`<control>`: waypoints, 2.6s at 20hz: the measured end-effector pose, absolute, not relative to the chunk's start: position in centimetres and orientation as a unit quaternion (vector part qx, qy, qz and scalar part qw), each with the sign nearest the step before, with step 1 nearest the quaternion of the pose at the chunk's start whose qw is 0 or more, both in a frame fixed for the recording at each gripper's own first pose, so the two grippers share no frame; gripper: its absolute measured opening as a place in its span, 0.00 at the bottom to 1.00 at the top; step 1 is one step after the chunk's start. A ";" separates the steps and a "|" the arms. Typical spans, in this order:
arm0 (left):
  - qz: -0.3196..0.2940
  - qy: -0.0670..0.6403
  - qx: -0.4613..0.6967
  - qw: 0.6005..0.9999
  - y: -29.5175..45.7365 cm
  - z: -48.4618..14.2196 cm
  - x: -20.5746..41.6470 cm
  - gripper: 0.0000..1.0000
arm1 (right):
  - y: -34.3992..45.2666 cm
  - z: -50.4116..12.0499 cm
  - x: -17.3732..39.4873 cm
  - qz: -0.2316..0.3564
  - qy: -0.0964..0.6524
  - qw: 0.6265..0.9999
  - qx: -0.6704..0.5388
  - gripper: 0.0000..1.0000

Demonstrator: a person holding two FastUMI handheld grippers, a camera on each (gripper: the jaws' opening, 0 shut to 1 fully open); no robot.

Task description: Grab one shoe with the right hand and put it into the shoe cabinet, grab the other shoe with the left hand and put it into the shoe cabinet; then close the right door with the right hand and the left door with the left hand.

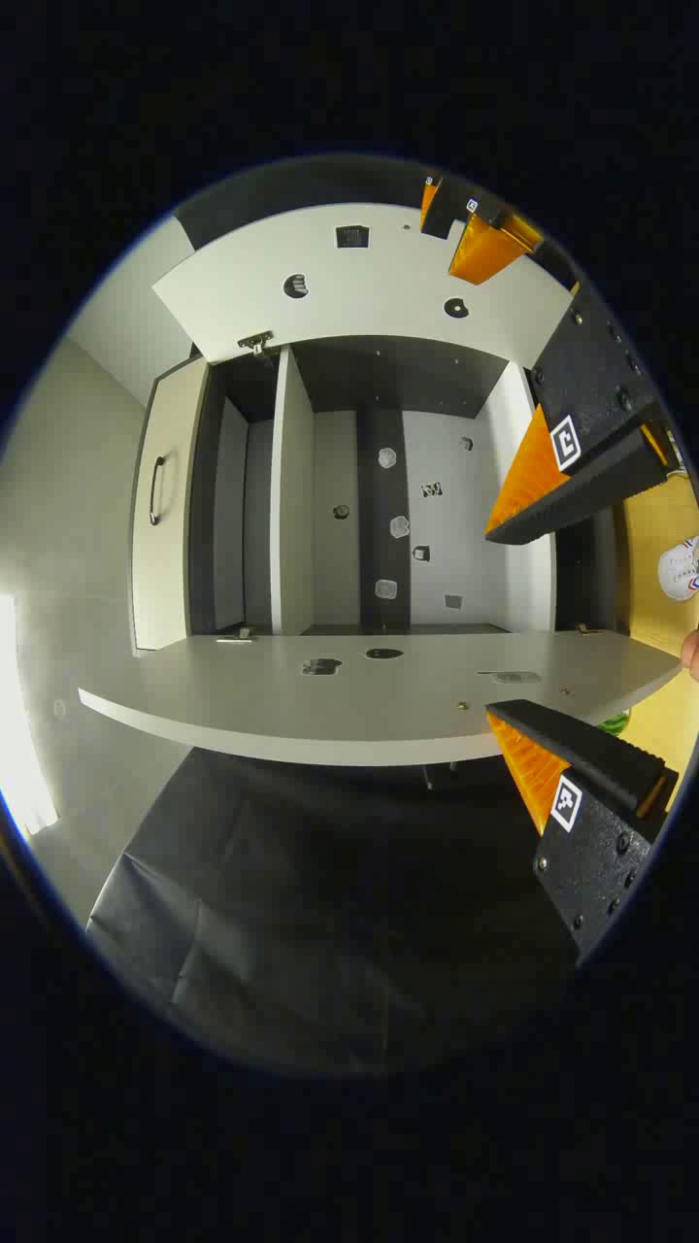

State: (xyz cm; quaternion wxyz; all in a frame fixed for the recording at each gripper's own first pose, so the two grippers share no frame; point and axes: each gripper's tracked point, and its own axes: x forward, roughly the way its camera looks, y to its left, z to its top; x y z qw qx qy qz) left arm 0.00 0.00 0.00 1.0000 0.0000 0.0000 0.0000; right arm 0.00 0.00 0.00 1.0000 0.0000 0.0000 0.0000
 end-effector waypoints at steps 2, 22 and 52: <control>0.006 -0.001 0.000 1.000 0.3 0.1 0.0 0.98 | 0.1 -0.2 0.1 0.004 0.004 1.000 0.002 0.98; 0.057 -0.006 0.001 0.998 2.6 0.5 -2.9 0.98 | 2.5 -21.4 -0.2 0.062 0.249 0.967 -0.003 0.74; 0.106 0.026 0.001 0.994 6.4 -2.4 -3.0 0.98 | 2.1 -53.6 -7.5 0.081 0.593 0.790 -0.134 0.43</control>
